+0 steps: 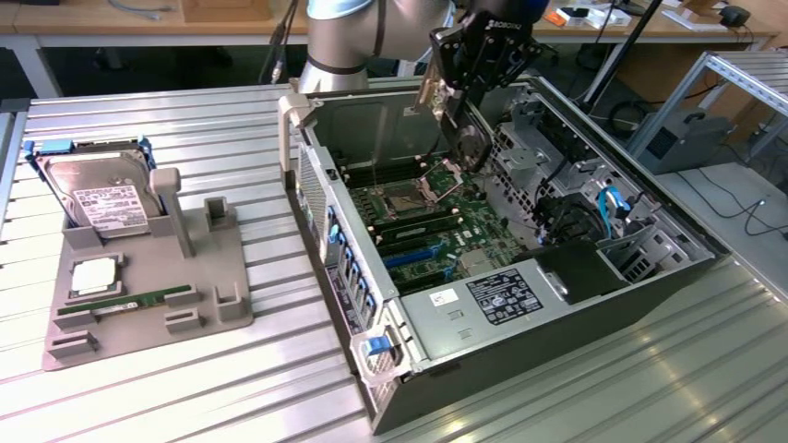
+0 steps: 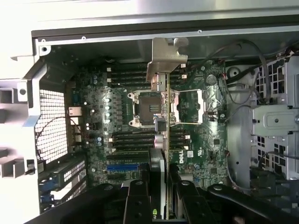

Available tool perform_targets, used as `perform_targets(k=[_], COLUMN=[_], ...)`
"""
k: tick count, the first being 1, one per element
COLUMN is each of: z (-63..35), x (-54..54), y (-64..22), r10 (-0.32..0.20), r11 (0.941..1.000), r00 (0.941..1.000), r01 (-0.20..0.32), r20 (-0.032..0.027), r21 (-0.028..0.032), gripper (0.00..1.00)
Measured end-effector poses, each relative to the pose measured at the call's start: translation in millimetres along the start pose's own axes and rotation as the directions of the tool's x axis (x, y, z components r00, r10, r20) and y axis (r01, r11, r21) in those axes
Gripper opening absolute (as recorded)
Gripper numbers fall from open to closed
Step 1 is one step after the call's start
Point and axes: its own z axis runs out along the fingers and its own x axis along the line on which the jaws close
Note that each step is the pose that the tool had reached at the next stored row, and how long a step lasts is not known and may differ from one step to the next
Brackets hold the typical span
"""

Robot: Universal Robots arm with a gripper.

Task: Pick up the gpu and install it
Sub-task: 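Pick up the gpu and move the gpu toward the slot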

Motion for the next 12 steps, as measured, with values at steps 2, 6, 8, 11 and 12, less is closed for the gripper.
perform_targets(k=[2,6,8,11,12], z=[1.6,5.9,7.4,9.8,10.3], x=[-3.7,-14.7,-18.8,-24.0,-25.1], y=[0.1,0.2,0.2,0.3,0.4], r10=[-0.004,-0.016,-0.021,-0.029,-0.031], r11=[1.0,0.9999,0.9998,0.9996,0.9995], r00=[1.0,0.9999,0.9998,0.9995,0.9995], r01=[0.004,0.016,0.021,0.029,0.031], r20=[-0.001,-0.0053,-0.0065,-0.0075,-0.0076], r21=[0.0002,0.0007,0.001,0.0013,0.0014], gripper=[0.27,0.27,0.27,0.27,0.27])
